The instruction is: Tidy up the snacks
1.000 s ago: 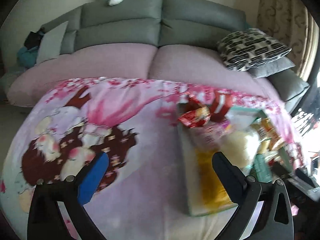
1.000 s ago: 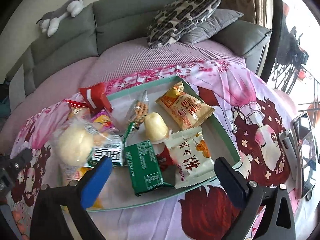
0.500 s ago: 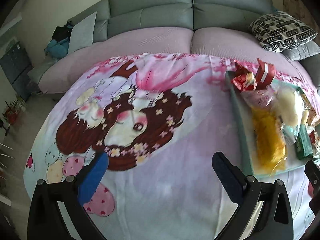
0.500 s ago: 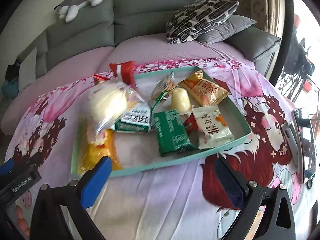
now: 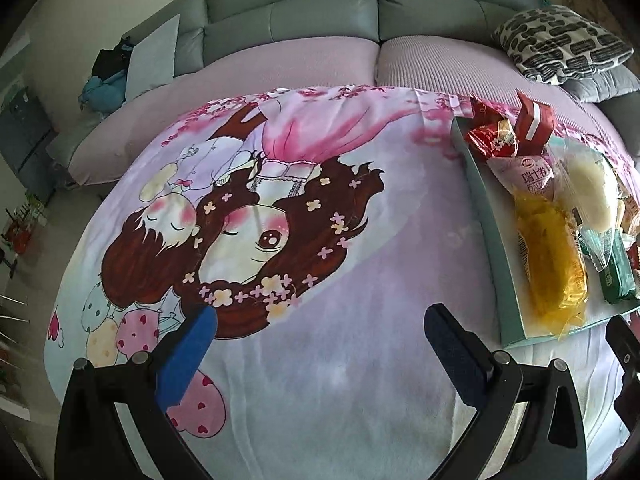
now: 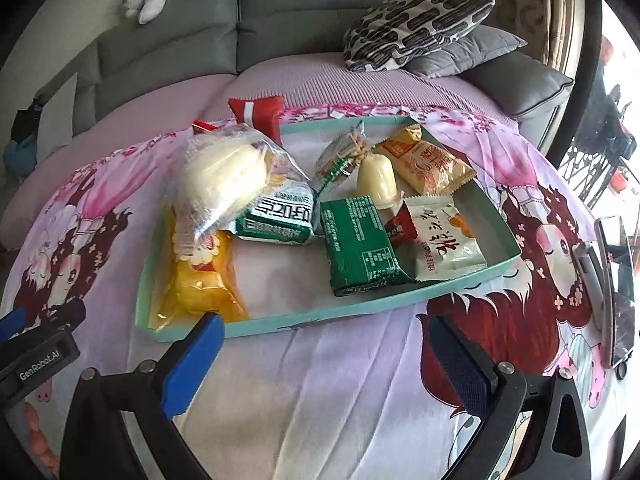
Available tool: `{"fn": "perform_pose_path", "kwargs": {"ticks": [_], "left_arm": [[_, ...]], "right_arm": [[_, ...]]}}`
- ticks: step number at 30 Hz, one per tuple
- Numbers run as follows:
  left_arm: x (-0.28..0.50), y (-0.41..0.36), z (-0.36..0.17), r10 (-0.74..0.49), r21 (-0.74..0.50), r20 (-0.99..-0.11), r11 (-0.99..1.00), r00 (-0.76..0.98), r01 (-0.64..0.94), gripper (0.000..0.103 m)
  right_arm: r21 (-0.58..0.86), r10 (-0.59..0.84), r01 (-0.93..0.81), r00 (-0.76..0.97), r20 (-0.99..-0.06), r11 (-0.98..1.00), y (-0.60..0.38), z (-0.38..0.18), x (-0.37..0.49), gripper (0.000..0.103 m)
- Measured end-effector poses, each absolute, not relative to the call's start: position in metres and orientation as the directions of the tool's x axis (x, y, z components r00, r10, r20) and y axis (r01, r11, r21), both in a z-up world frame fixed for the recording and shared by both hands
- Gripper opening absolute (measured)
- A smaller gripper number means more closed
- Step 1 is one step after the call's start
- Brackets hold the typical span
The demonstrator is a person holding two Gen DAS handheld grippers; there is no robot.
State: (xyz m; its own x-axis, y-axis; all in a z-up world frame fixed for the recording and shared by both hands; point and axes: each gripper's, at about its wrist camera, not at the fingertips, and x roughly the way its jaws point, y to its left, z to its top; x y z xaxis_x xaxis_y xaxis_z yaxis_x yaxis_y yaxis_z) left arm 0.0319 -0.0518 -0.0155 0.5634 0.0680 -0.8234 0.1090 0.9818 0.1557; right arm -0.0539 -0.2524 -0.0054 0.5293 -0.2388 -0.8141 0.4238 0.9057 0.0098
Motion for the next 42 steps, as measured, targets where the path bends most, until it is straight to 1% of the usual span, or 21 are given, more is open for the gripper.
{"fn": "perform_pose_path", "kwargs": {"ticks": [22,42], "left_arm": [[0.043,-0.053,-0.027,0.062,0.149,-0.844,0.981,0.532,0.123,0.103],[0.041,-0.057,-0.031,0.072,0.171,-0.842,0.975,0.534,0.139,0.103]], "right_arm": [[-0.029,-0.262,0.415,0.516,-0.816,0.909,-0.25,-0.007,-0.048,0.103],[-0.03,-0.258,0.412,0.51,-0.82,0.911,-0.249,-0.01,-0.048,0.103]]}}
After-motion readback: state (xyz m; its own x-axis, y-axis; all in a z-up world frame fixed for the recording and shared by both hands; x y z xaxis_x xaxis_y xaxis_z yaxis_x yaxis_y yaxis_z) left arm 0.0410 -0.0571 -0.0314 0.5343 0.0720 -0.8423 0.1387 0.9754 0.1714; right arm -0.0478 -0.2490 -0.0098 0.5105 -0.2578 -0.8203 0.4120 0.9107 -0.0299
